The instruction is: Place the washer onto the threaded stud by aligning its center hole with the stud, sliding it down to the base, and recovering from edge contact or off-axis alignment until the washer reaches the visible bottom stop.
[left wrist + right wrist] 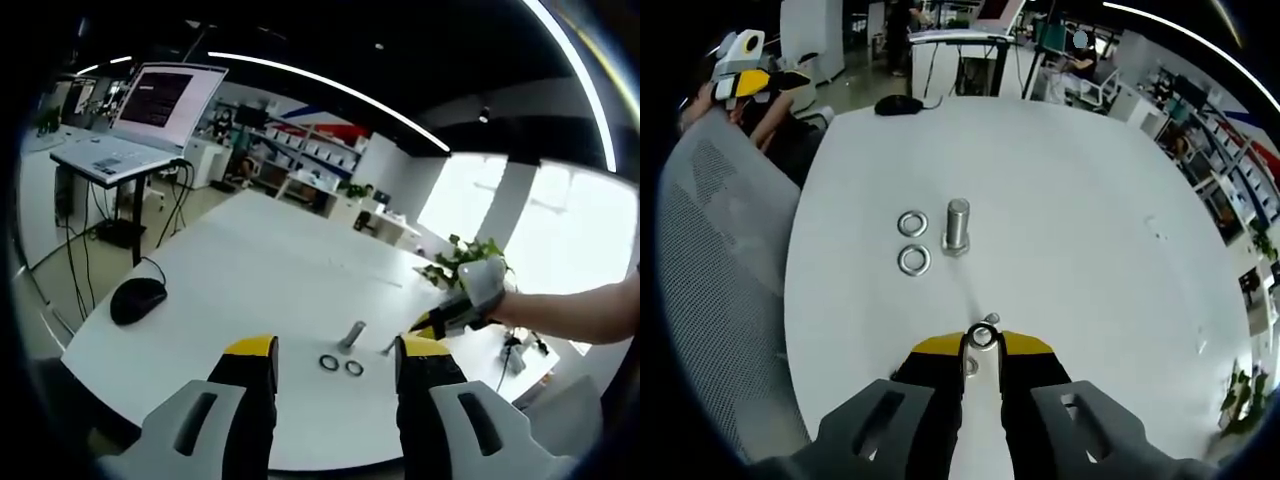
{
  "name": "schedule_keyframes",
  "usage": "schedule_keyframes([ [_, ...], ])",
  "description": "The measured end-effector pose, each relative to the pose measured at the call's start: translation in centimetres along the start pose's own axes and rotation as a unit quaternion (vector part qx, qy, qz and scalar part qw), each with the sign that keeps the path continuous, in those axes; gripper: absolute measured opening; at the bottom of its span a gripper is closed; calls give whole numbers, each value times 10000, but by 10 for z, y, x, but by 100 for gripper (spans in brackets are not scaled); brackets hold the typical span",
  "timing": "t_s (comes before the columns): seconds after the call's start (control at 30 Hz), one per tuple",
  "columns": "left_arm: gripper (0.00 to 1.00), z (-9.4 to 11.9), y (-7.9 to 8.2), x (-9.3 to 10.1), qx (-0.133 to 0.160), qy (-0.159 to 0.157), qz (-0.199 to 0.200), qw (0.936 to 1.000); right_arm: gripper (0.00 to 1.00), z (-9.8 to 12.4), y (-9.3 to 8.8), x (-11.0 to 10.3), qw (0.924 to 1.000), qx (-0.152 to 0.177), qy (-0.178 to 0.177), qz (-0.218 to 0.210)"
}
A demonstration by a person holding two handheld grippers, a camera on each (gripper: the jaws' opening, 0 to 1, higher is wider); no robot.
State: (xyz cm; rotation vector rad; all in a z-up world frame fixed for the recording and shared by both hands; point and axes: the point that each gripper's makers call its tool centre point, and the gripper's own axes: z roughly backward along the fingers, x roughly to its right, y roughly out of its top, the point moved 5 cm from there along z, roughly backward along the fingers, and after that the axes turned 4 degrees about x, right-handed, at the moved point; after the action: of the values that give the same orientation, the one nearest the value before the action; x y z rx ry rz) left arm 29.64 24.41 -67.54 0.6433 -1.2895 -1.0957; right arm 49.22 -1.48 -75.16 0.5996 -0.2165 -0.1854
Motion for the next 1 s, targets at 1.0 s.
schedule_keyframes([
  [1.0,65,0,2,15,87,-402,-151,9990,13,18,28,-6,9966,-782,-172,205],
])
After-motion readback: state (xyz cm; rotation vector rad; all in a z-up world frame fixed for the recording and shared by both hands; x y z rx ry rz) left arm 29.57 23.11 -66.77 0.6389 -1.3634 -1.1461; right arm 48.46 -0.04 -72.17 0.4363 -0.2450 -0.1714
